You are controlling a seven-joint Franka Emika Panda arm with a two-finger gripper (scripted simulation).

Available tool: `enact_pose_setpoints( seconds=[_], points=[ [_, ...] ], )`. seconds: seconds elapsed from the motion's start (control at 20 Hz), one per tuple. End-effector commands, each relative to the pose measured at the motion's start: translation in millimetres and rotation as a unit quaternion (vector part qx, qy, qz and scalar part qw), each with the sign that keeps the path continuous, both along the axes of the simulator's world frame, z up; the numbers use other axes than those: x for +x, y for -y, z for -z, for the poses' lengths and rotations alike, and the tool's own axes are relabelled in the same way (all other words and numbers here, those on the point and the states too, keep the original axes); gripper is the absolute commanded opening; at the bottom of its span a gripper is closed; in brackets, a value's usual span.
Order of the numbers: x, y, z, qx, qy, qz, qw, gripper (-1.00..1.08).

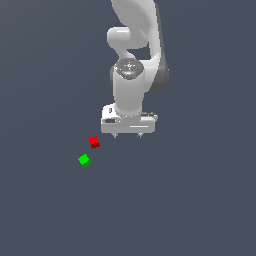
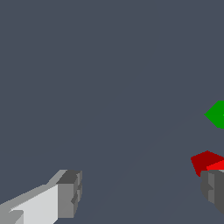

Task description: Stack the red cube on top of the green cube.

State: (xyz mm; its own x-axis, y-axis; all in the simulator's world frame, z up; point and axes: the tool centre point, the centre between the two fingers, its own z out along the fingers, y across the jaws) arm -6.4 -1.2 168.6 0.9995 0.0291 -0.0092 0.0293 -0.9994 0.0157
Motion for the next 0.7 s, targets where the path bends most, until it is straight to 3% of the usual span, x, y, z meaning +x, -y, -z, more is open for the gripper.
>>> enact_pose_setpoints(
  seconds=[0.0,0.65],
  points=[
    [0,0,0,0.0,0.0,0.0,1.0,1.0],
    [-16,28,16,0.001,0.001,-0.031,0.9995,1.0]
  ],
)
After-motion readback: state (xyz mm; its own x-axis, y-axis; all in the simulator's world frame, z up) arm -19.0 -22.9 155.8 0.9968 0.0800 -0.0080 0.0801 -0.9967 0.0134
